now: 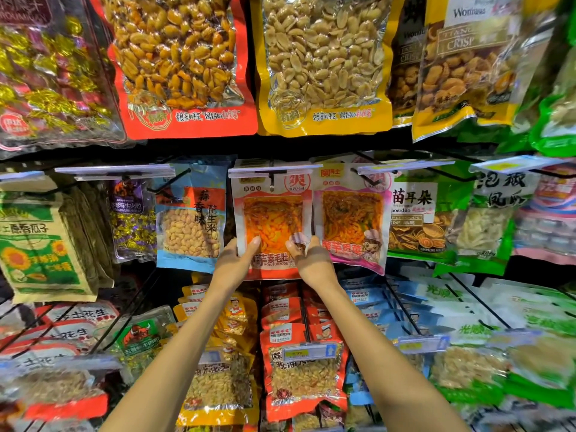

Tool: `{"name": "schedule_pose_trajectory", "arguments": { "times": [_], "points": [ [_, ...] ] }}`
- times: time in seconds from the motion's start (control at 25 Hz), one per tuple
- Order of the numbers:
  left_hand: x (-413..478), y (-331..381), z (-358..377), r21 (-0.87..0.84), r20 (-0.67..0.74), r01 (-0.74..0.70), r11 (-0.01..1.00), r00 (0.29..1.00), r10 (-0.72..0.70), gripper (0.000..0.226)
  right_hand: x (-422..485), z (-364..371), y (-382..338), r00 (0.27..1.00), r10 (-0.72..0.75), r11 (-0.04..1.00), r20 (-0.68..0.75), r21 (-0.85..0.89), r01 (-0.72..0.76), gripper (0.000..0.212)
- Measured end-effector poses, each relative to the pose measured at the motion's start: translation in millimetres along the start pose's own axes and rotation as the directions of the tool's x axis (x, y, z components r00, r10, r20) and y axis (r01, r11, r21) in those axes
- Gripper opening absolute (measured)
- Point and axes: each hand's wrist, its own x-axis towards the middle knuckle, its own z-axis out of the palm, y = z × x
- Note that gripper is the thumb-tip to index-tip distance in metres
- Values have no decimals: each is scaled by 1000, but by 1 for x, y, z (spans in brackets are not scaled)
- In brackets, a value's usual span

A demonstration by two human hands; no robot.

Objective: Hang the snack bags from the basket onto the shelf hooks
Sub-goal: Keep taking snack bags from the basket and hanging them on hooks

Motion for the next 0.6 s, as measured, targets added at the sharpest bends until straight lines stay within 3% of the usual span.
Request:
{"name": "schedule_pose_trajectory", "arguments": {
  "times": [0.08,0.2,0.32,0.48,0.6],
  "points": [
    [-2,-1,-6,61,35,-25,998,999,23,63,-7,-3,-4,1000,9,999,7,-35,-9,59],
    [-12,-3,-11,151,65,-43,988,997,34,23,-16,-8,-5,999,6,996,34,-87,-3,62],
    [-20,-9,-20,276,76,-157,948,987,142,26,-27,-12,-3,998,-21,966,55,-256,34,56],
    [-31,-4,-34,519,131,-222,826,975,180,39,-48,-21,-10,988,-154,766,-31,-635,100,58],
    [-42,0,-39,704,154,-301,644,949,276,49,-65,-31,-14,984,-179,645,-2,-756,115,62]
  ]
}}
